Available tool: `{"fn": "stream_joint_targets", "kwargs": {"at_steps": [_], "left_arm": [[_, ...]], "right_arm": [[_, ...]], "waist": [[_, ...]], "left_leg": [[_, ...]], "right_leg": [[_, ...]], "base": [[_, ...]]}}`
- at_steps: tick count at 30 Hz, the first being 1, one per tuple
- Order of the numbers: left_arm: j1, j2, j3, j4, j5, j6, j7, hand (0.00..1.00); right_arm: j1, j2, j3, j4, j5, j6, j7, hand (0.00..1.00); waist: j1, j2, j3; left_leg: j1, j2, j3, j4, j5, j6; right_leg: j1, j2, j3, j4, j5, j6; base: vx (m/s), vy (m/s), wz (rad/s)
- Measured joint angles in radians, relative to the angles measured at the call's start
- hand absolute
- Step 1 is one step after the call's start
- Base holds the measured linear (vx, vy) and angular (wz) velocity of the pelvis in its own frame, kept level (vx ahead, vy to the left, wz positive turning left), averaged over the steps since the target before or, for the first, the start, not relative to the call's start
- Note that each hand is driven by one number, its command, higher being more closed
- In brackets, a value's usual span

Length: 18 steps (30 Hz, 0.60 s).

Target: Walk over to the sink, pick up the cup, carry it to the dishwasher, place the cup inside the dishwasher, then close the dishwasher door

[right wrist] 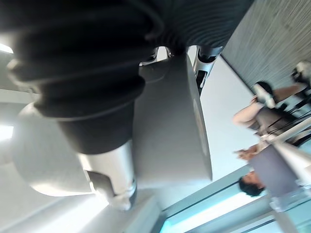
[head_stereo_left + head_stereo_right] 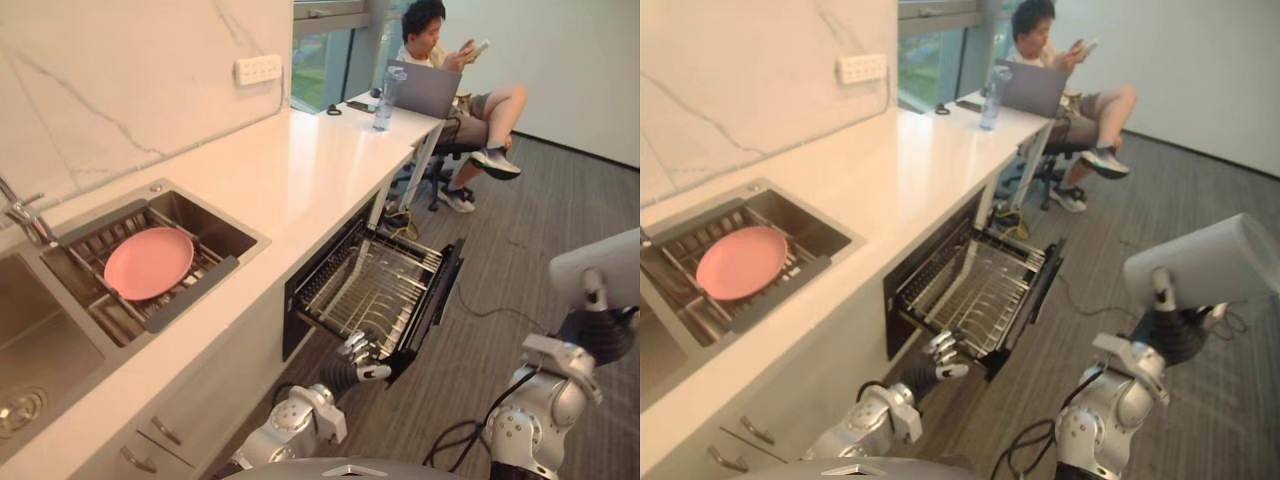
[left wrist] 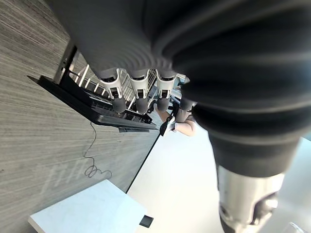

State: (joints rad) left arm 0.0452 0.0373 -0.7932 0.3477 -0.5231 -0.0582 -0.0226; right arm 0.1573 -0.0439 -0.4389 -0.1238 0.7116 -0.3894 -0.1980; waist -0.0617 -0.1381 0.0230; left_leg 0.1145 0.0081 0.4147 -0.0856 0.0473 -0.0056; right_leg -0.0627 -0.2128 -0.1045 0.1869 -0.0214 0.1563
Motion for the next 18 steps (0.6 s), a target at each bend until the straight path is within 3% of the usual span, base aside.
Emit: {"fn": "stream_joint_targets", "kwargs": {"at_steps": [2, 3, 4, 5, 6, 7, 9, 11, 12, 13, 14, 17, 18], "left_arm": [[0.012, 0.005, 0.025, 0.049, 0.060, 0.014, 0.003, 0.00], [0.019, 0.006, 0.070, 0.099, 0.096, 0.018, 0.007, 0.00], [0.031, 0.011, 0.131, 0.148, 0.139, 0.016, 0.022, 0.00], [0.041, 0.018, 0.167, 0.171, 0.165, 0.012, 0.034, 0.00], [0.058, 0.045, 0.235, 0.204, 0.218, 0.005, 0.063, 0.00], [0.072, 0.070, 0.295, 0.226, 0.251, -0.002, 0.096, 0.00], [0.097, 0.093, 0.449, 0.319, 0.288, -0.012, 0.190, 0.00], [0.111, 0.075, 0.571, 0.373, 0.311, -0.038, 0.273, 0.00], [0.101, 0.050, 0.647, 0.404, 0.315, -0.059, 0.317, 0.00], [0.106, 0.029, 0.698, 0.418, 0.332, -0.086, 0.347, 0.00], [0.126, 0.020, 0.737, 0.420, 0.348, -0.100, 0.371, 0.00], [0.206, 0.034, 0.800, 0.421, 0.398, -0.108, 0.408, 0.00], [0.223, 0.038, 0.808, 0.423, 0.408, -0.108, 0.412, 0.00]], "right_arm": [[0.004, 0.002, -0.006, 0.062, 0.008, 0.010, 0.031, 1.00], [0.004, 0.003, -0.007, 0.096, 0.009, 0.017, 0.050, 1.00], [0.004, 0.004, -0.010, 0.123, 0.008, 0.023, 0.065, 1.00], [0.003, 0.003, -0.011, 0.137, 0.008, 0.023, 0.074, 1.00], [-0.006, 0.001, -0.011, 0.168, 0.008, 0.024, 0.089, 1.00], [-0.023, 0.000, -0.008, 0.196, 0.007, 0.028, 0.093, 1.00], [-0.083, -0.010, 0.012, 0.283, 0.006, 0.054, 0.100, 1.00], [-0.140, -0.037, 0.041, 0.359, -0.004, 0.075, 0.077, 1.00], [-0.175, -0.066, 0.053, 0.412, -0.024, 0.100, 0.058, 1.00], [-0.178, -0.088, 0.057, 0.441, -0.048, 0.119, 0.033, 1.00], [-0.176, -0.109, 0.057, 0.473, -0.068, 0.138, 0.006, 1.00], [-0.177, -0.154, 0.051, 0.556, -0.091, 0.173, -0.057, 1.00], [-0.177, -0.162, 0.051, 0.575, -0.091, 0.176, -0.070, 1.00]], "waist": [[0.007, -0.009, 0.009], [0.021, 0.022, 0.021], [0.035, 0.041, 0.037], [0.040, 0.048, 0.038], [0.051, 0.042, 0.036], [0.065, 0.010, 0.034], [0.102, -0.033, 0.022], [0.105, -0.029, 0.026], [0.110, -0.002, 0.040], [0.112, 0.047, 0.063], [0.115, 0.080, 0.071], [0.118, 0.139, 0.072], [0.118, 0.139, 0.072]], "left_leg": [[-0.011, 0.013, -0.037, 0.000, 0.002, 0.000], [-0.014, 0.052, -0.064, 0.000, 0.004, -0.003], [-0.021, 0.102, -0.093, 0.001, 0.010, -0.013], [-0.032, 0.123, -0.112, 0.001, 0.014, -0.021], [-0.046, 0.149, -0.149, 0.001, 0.024, -0.042], [-0.052, 0.157, -0.167, 0.001, 0.038, -0.062], [-0.066, 0.173, -0.181, 0.007, 0.067, -0.101], [-0.091, 0.171, -0.201, 0.007, 0.083, -0.115], [-0.095, 0.178, -0.220, 0.006, 0.093, -0.123], [-0.102, 0.188, -0.232, 0.002, 0.098, -0.130], [-0.117, 0.196, -0.248, 0.001, 0.101, -0.137], [-0.141, 0.210, -0.274, 0.001, 0.110, -0.145], [-0.145, 0.211, -0.279, 0.001, 0.110, -0.146]], "right_leg": [[0.014, -0.002, -0.022, 0.000, 0.027, -0.008], [0.010, 0.029, -0.024, 0.025, 0.058, -0.038], [-0.004, 0.055, -0.042, 0.082, 0.029, -0.104], [-0.006, 0.061, -0.053, 0.102, 0.014, -0.113], [-0.003, 0.063, -0.079, 0.105, 0.028, -0.088], [0.009, 0.055, -0.092, 0.072, 0.088, -0.070], [0.074, 0.071, -0.131, -0.051, 0.072, -0.027], [0.120, 0.079, -0.180, -0.150, 0.035, -0.032], [0.135, 0.092, -0.195, -0.167, 0.028, -0.039], [0.138, 0.102, -0.221, -0.163, 0.018, -0.046], [0.134, 0.112, -0.240, -0.162, 0.007, -0.049], [0.132, 0.128, -0.270, -0.163, 0.003, -0.055], [0.132, 0.129, -0.278, -0.164, 0.001, -0.056]], "base": [[0.01, -0.064, 0.43], [0.02, -0.090, 0.59], [0.02, -0.062, 0.66], [0.06, -0.032, 0.85], [0.07, -0.059, 0.71], [0.09, -0.118, 0.61], [0.13, -0.222, 0.20], [0.09, -0.224, 0.24], [0.02, -0.178, 0.45], [0.02, -0.177, 0.49], [0.02, -0.112, 0.42], [0.09, -0.077, 0.25], [0.10, -0.055, 0.28]]}}
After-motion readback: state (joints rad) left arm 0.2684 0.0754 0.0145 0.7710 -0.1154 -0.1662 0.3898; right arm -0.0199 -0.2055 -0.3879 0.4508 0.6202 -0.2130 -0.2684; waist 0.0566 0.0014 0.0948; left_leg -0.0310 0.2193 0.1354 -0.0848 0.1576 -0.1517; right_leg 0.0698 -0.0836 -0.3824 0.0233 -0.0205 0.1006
